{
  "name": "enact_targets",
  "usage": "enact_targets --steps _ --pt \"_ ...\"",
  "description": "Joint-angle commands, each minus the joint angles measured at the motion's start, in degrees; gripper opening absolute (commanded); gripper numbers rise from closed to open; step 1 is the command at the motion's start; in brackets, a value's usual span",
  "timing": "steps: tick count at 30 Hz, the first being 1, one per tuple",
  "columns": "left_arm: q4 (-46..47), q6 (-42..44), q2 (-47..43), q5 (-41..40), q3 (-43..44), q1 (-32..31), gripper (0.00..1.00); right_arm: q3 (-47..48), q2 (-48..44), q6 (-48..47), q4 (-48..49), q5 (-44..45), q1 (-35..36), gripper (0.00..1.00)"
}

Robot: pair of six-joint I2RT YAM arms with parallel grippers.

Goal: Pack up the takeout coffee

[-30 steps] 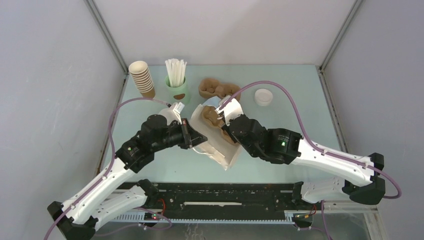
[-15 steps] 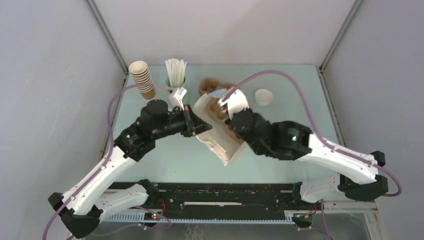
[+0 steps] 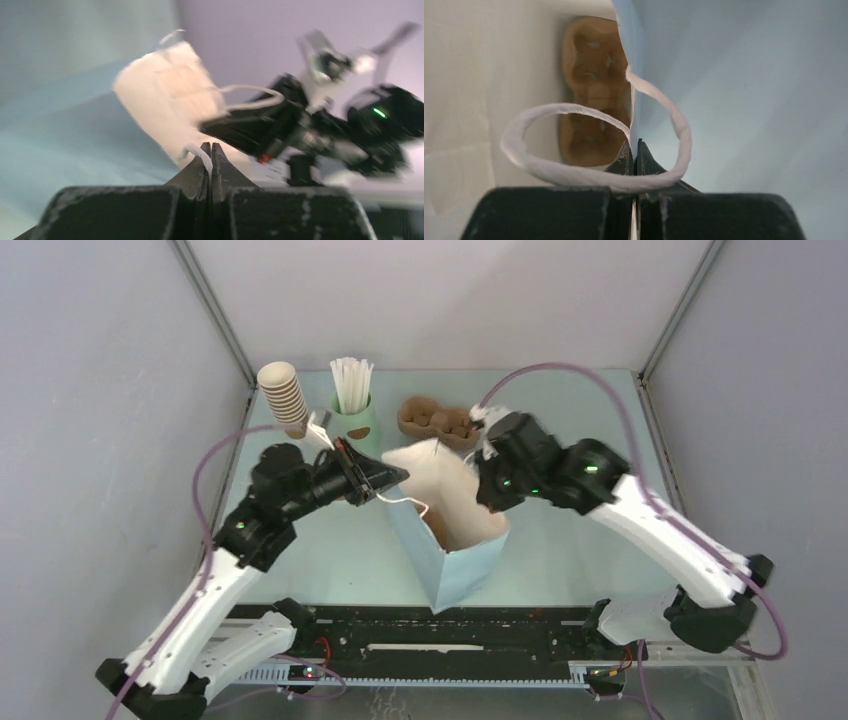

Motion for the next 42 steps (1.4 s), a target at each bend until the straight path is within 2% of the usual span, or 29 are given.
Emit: enact_targets --steps 1,3,4,6,8,10,14,20,23,25,28,30,33,35,39,42 --pt "3.7 -2.3 1.7 1.6 -17.0 6.2 0.00 -14.3 4.6 1.3 10.1 -7.7 -2.2 0.00" --pt "3.0 -0.8 4.6 6.2 -15.0 6.1 0.00 -12.1 7.8 1.6 8.2 -11.3 -3.0 0.00" --pt "1.2 0.9 5.8 7.8 -11.9 5.6 0.00 -9.3 8.3 1.4 6.6 -10.0 -1.5 0.00" --pt "-6.2 4.4 6.0 6.3 -2.5 4.0 0.00 -2.9 6.8 1.1 4.8 -4.1 1.7 0.00" --pt "-7.9 5.5 4.1 3.5 4.2 2.6 0.00 2.8 5.4 1.1 2.8 -3.2 3.1 0.00" --pt "-8.6 4.9 1.4 1.1 7.1 2.3 0.00 6.2 4.3 1.8 1.3 -2.4 3.6 0.00" --pt "-9.4 5.4 -0.6 -0.4 4.5 2.4 0.00 3.1 2.7 2.8 1.9 -1.9 3.7 0.00" --pt "-4.8 6.5 1.4 0.3 -9.3 3.6 0.00 -11.3 3.3 3.4 12.1 -4.3 0.0 0.00" --pt "-4.3 7.8 4.1 1.9 -12.0 4.9 0.00 -11.1 6.4 2.7 12.3 -4.1 -0.5 0.00" --pt "-5.0 9.5 5.6 3.6 -9.5 5.4 0.00 -7.0 7.4 2.0 10.0 -3.0 -0.2 0.00" --pt "-7.8 12.8 5.5 4.3 -1.4 5.3 0.00 -0.5 6.5 0.0 8.1 0.5 2.1 0.00" --pt "-8.0 14.4 4.1 3.9 2.4 5.2 0.00 1.0 4.4 -2.3 9.1 2.2 3.6 0.00" --pt "-7.4 16.5 1.6 3.5 3.9 5.2 0.00 -2.6 -0.5 -5.6 15.0 3.9 4.8 0.00" --pt "-5.7 17.1 -0.1 3.4 1.8 5.2 0.00 -6.6 -4.6 -7.2 20.7 4.1 4.8 0.00" --pt "1.8 15.3 -3.5 4.4 -7.0 4.9 0.00 -16.4 -12.3 -11.7 33.8 4.2 5.5 0.00" --pt "4.6 15.6 -5.1 5.2 -12.3 3.7 0.00 -20.2 -13.9 -15.7 39.8 7.5 7.0 0.00"
